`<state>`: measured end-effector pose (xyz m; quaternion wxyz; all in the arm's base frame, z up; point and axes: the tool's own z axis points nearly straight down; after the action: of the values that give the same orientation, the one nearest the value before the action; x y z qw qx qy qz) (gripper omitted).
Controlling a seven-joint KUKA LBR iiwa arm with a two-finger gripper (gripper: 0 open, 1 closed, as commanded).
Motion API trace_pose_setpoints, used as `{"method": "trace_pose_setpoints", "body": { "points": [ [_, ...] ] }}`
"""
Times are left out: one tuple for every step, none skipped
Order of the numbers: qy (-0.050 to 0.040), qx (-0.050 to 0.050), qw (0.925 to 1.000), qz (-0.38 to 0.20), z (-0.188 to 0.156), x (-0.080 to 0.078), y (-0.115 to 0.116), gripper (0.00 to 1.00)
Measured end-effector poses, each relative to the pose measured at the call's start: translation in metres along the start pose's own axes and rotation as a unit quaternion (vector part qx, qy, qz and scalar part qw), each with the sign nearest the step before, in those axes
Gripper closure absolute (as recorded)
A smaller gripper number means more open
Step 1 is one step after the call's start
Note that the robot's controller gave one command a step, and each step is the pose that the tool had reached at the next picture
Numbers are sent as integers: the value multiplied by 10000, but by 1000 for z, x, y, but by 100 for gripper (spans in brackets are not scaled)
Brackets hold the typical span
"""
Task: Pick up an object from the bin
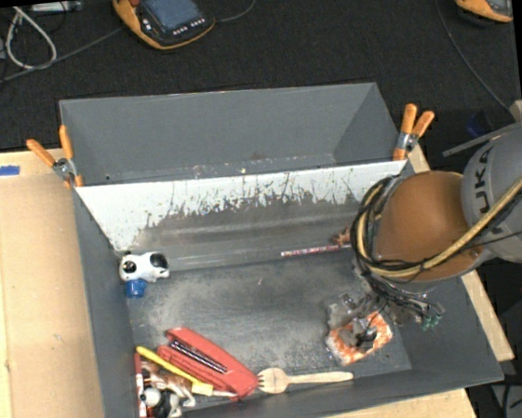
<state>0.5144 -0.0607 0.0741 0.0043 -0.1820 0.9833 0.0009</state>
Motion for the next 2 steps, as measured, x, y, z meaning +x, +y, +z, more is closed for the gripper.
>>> {"method": "trace_pose_setpoints", "body": {
  "points": [
    [0, -1, 10000, 2, 0, 0, 0, 100],
    [23, -16, 9999, 114, -63, 9, 0, 100]
  ]
}}
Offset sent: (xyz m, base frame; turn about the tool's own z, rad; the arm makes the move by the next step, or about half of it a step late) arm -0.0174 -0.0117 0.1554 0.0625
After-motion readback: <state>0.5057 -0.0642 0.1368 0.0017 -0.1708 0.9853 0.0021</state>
